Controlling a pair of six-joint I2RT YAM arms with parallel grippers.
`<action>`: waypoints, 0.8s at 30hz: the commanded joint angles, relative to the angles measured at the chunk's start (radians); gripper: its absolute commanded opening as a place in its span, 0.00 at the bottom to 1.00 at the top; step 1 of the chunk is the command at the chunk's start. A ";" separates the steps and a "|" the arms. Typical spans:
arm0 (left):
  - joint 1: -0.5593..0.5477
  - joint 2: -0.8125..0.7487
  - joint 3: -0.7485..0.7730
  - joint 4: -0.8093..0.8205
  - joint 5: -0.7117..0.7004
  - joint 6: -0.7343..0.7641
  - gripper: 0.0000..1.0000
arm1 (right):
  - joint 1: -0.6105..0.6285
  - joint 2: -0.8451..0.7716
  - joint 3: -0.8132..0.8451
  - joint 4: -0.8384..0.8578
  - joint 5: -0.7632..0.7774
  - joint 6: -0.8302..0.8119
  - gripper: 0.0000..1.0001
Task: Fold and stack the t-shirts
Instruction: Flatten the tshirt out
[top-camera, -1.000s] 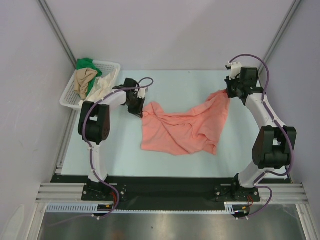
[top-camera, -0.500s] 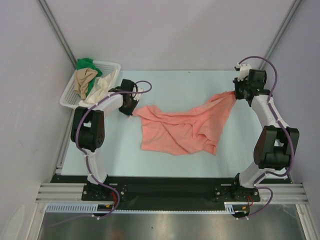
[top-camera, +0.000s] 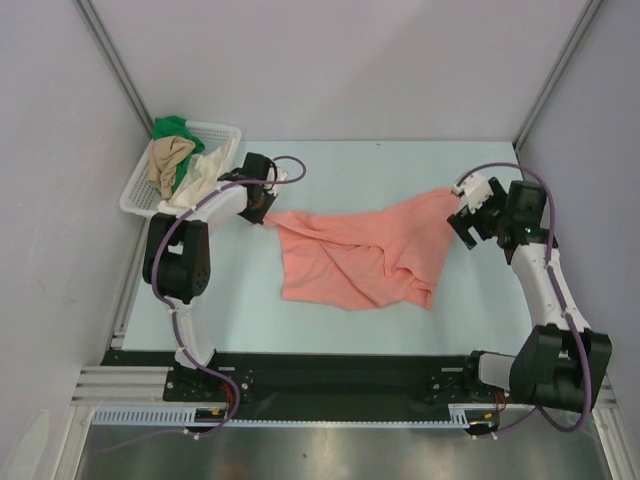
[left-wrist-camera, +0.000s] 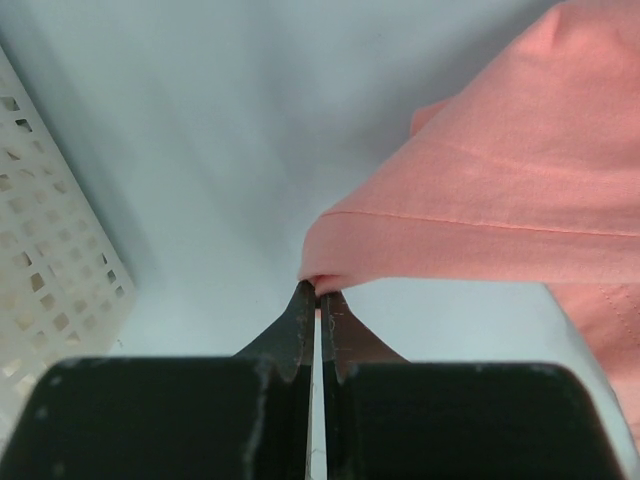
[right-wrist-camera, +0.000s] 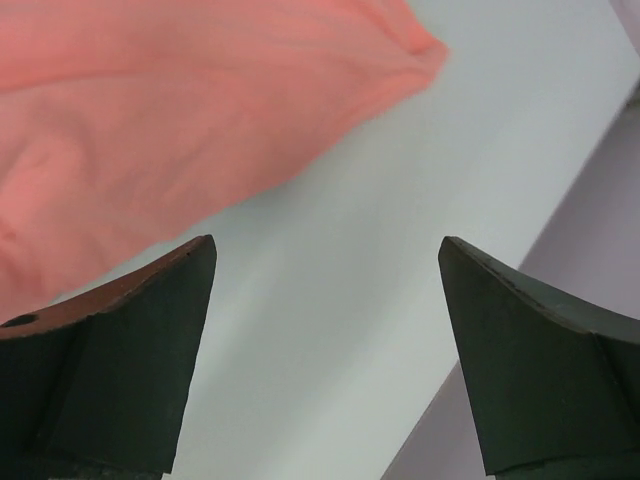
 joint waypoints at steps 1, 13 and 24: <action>-0.006 -0.002 0.020 0.000 -0.020 0.021 0.00 | 0.058 -0.098 -0.072 -0.143 -0.161 -0.286 0.97; -0.029 -0.027 -0.037 0.008 -0.037 0.027 0.00 | 0.127 -0.212 -0.321 -0.200 -0.155 -0.697 0.62; -0.040 -0.039 -0.069 0.020 -0.057 0.028 0.01 | 0.135 -0.083 -0.307 -0.189 -0.132 -0.748 0.60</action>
